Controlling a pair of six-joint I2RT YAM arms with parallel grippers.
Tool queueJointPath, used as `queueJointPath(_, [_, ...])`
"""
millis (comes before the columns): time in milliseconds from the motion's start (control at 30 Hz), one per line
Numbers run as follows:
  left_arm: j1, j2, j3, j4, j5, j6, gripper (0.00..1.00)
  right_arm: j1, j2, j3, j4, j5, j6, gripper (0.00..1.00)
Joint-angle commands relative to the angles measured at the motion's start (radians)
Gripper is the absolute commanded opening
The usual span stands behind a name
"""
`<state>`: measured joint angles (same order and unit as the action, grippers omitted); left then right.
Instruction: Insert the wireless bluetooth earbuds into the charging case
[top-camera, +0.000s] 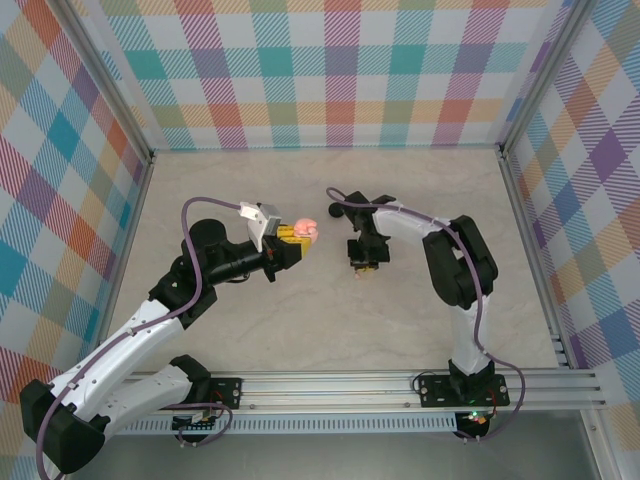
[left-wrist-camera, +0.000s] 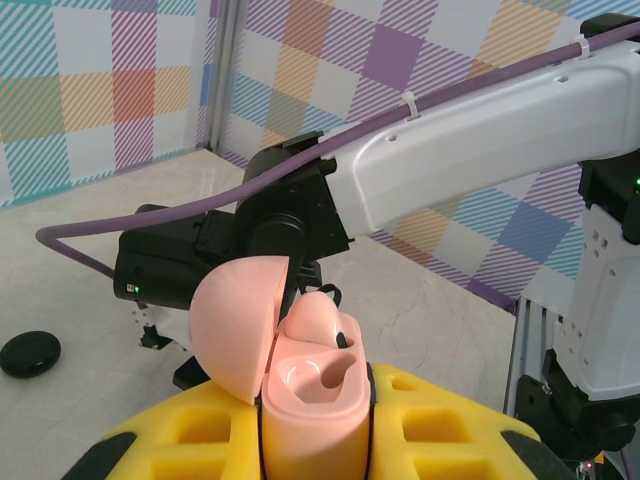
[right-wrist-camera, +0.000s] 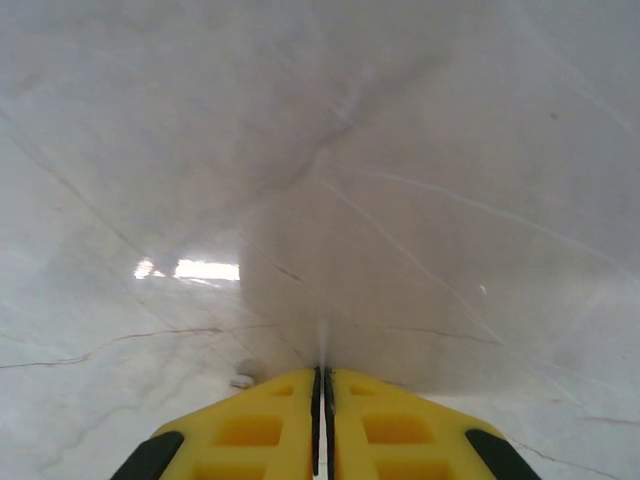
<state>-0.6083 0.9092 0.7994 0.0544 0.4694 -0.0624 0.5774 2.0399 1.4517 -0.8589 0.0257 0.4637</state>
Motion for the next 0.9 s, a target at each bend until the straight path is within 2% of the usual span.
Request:
queueJointPath(0, [-0.005, -0.003, -0.002, 0.032, -0.004, 0.000, 0.09, 0.011, 0.032, 0.039, 0.003, -0.054, -0.072, 0.15])
queueJointPath(333, [-0.005, 0.000, 0.005, 0.026, -0.007, 0.001, 0.09, 0.063, 0.086, 0.125, -0.030, -0.130, -0.236, 0.16])
queueJointPath(600, [-0.005, 0.007, 0.012, 0.021, -0.004, 0.001, 0.09, 0.078, 0.061, 0.116, -0.078, -0.084, -0.262, 0.16])
queueJointPath(700, [-0.005, 0.007, 0.014, 0.019, -0.005, 0.001, 0.09, 0.078, -0.004, 0.090, -0.052, -0.100, -0.236, 0.19])
queueJointPath(867, [-0.005, 0.010, 0.015, 0.022, -0.005, 0.003, 0.09, 0.078, -0.105, 0.053, -0.033, -0.034, -0.075, 0.34])
